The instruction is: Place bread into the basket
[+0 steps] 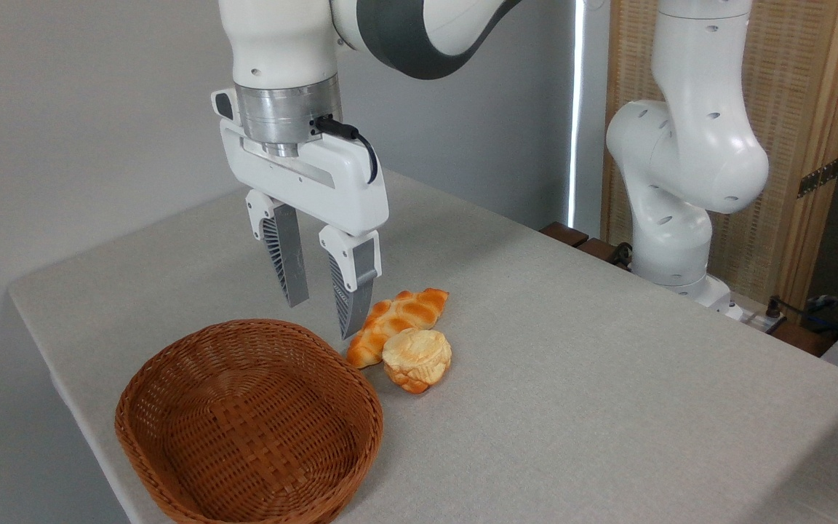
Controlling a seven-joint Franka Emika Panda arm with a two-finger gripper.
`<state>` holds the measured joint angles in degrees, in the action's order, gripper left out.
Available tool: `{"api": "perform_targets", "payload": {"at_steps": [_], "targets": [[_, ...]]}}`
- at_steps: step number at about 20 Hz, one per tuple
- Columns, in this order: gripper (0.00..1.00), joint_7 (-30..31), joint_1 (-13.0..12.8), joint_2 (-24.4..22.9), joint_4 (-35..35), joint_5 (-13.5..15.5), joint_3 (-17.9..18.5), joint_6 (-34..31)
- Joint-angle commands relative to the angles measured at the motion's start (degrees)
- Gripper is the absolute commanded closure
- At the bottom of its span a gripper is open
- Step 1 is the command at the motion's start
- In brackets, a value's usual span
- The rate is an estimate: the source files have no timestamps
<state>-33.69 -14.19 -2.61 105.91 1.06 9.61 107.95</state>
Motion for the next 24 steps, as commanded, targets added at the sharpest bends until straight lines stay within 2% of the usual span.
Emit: {"api": "perform_targets", "payload": {"at_steps": [1, 4, 5, 24], "targets": [[0.0, 2.9, -0.5, 0.0, -3.0, 2.1, 1.0, -2.0], [0.0, -2.5, -0.6, 0.1, -3.3, 1.4, 0.9, -2.6], [0.0, -2.7, -0.6, 0.1, -3.8, 2.0, 1.0, -2.6], [0.0, -2.4, -0.6, 0.2, -3.8, 1.8, 1.9, -2.7]]}}
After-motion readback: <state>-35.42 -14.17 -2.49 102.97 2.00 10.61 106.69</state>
